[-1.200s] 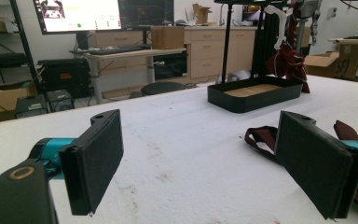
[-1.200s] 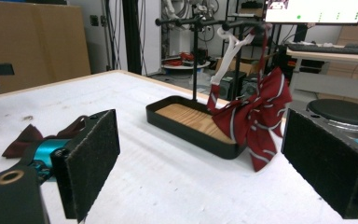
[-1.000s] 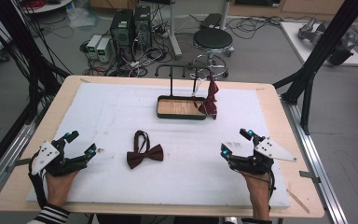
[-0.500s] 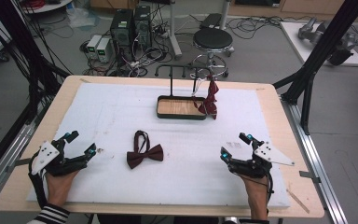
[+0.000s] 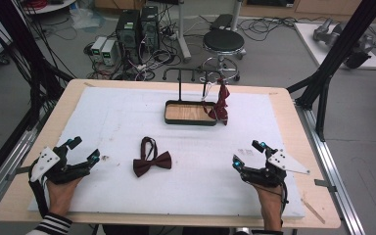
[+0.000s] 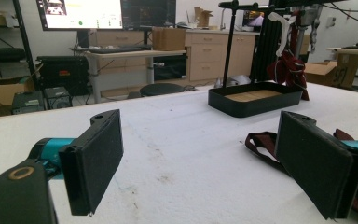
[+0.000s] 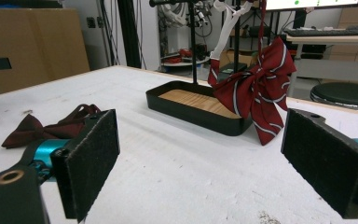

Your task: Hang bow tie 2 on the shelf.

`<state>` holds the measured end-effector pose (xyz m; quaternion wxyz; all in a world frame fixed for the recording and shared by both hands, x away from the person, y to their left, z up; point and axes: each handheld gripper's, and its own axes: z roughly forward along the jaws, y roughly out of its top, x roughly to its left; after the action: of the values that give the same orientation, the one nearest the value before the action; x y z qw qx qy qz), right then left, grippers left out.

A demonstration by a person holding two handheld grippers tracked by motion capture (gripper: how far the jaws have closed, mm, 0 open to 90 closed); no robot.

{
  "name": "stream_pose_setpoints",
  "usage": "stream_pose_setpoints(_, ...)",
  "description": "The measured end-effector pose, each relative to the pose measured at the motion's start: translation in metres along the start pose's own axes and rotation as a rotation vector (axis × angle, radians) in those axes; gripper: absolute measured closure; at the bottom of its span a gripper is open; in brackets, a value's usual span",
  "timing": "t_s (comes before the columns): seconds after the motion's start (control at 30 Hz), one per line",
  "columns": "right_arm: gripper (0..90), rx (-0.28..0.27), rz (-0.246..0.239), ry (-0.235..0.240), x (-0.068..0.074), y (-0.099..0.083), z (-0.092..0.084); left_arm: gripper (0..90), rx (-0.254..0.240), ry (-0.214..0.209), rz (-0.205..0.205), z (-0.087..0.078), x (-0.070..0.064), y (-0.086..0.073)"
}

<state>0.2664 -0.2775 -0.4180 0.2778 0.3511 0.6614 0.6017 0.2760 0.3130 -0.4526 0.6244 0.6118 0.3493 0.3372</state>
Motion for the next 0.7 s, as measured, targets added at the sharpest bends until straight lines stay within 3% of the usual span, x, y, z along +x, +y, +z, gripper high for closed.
stream_pose_setpoints(0.1, 10.5, -0.008, 0.005, 0.003, 0.0, 0.0, -0.002, 15.6, 0.002, -0.018, 0.0, 0.002, -0.002, 0.007)
stream_pose_setpoints(0.27, 10.5, -0.021, 0.014, 0.002, 0.0, -0.003, -0.004, 15.4, 0.042, -0.09, 0.068, 0.007, -0.01, 0.031)
stream_pose_setpoints(0.53, 10.6, -0.033, 0.033, -0.008, -0.002, -0.007, -0.009, 15.8, 0.201, -0.271, 0.222, 0.028, -0.029, 0.067)
stream_pose_setpoints(0.7, 10.5, -0.039, 0.031, -0.01, -0.003, -0.01, -0.01, 15.8, 0.306, -0.352, 0.277, 0.044, -0.04, 0.077)
